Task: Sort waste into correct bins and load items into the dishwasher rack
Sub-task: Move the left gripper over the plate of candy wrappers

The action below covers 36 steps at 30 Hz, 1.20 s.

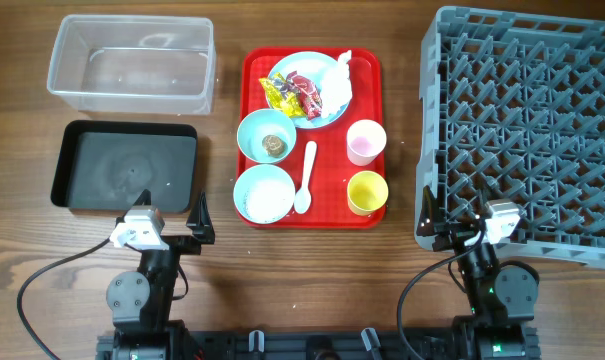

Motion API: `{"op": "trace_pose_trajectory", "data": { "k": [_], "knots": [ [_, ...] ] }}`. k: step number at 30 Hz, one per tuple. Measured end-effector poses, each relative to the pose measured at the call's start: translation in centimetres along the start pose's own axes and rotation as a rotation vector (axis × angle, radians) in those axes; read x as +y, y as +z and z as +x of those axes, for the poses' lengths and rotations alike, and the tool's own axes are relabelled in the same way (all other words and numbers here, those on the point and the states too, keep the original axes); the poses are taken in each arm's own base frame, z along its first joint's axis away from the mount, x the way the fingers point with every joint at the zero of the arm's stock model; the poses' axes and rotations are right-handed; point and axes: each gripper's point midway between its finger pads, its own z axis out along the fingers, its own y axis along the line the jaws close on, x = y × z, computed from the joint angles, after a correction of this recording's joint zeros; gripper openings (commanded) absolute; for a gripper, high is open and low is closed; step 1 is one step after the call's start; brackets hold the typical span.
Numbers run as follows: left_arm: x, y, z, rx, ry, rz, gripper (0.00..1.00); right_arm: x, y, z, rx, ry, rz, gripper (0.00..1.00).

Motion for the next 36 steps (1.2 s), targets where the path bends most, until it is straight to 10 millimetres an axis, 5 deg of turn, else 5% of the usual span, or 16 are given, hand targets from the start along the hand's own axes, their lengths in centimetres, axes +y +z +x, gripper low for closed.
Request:
{"op": "trace_pose_trajectory", "data": {
  "k": [29,36],
  "knots": [
    [0.0,0.0,0.0,-0.002,-0.003,0.002,1.00,0.0,0.0,0.0,-0.001,0.000,0.000,1.00],
    [-1.8,-0.2,-2.0,-0.071,0.005,0.092,1.00,0.3,-0.1,-1.9,-0.079,-0.011,-0.011,1.00]
  ]
}}
